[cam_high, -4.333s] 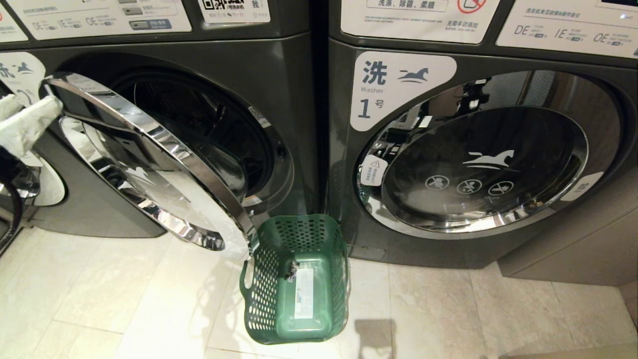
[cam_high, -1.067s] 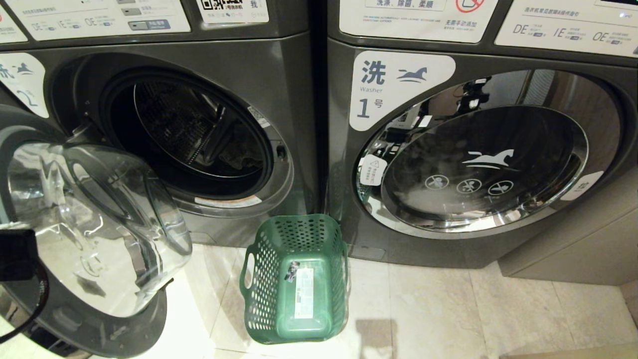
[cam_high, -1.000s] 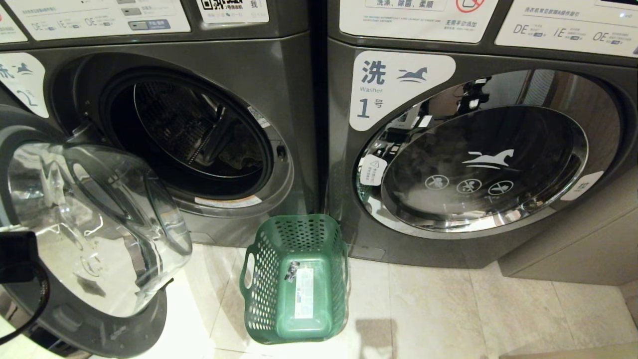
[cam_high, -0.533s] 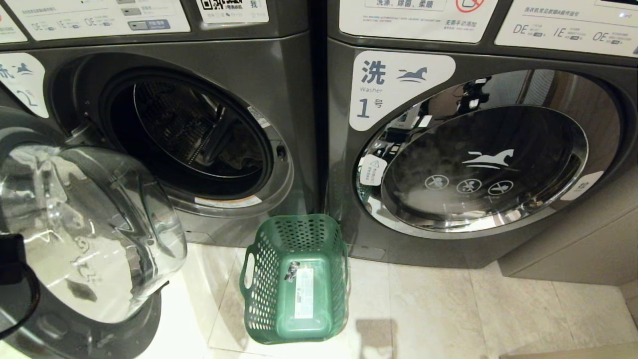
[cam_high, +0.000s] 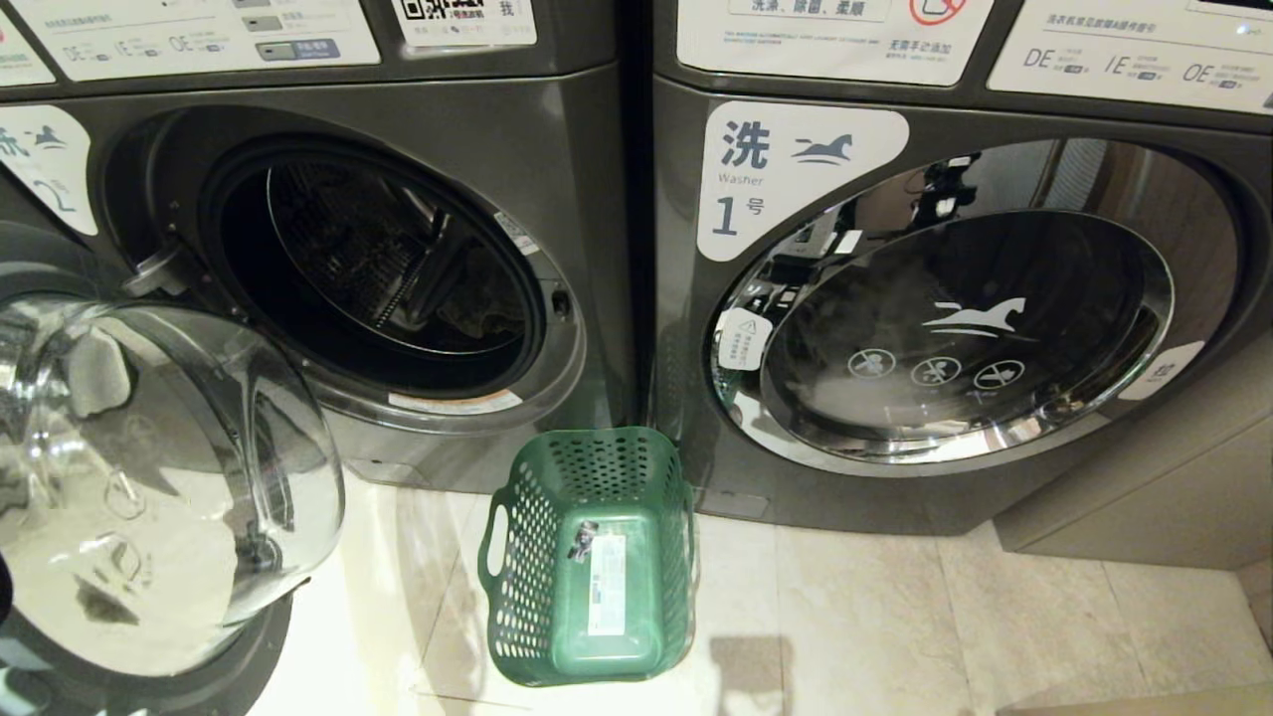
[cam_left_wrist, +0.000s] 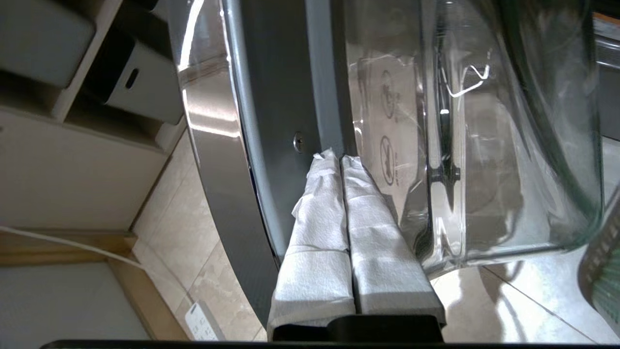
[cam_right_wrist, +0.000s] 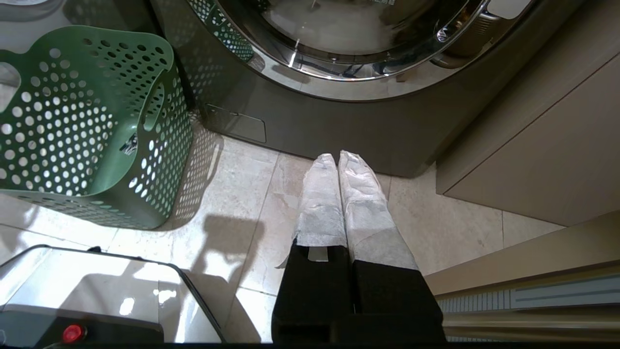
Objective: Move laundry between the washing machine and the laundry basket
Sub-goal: Open the lid of the washing machine
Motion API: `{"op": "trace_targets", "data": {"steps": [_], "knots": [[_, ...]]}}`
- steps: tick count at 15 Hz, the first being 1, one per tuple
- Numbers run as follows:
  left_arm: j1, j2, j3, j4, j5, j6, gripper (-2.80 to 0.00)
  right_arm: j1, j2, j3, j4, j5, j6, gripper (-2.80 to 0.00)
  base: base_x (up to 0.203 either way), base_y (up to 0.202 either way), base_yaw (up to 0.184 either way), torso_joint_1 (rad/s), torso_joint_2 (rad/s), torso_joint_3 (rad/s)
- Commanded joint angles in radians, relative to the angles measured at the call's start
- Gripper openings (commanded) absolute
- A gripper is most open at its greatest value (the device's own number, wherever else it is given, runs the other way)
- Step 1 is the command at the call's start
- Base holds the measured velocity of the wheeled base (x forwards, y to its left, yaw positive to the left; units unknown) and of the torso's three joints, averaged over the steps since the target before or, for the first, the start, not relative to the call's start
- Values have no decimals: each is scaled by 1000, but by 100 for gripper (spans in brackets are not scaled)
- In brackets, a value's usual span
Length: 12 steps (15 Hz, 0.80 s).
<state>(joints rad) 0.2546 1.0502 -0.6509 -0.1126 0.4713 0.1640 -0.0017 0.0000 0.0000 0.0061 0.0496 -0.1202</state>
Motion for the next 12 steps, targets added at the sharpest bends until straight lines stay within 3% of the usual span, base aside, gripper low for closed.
{"op": "trace_targets", "data": {"steps": [1,5,12], "knots": [[20,7,-1,-1,3,0,-280,0,0,0,0,1,-1,-280,0,0,0,0,0,0],[106,15,-9,-1,-16,5,-280,0,0,0,0,1,-1,-280,0,0,0,0,0,0],[331,83,-49,-4,-170,7,-280,0,0,0,-1,1,-1,-280,0,0,0,0,0,0]]}}
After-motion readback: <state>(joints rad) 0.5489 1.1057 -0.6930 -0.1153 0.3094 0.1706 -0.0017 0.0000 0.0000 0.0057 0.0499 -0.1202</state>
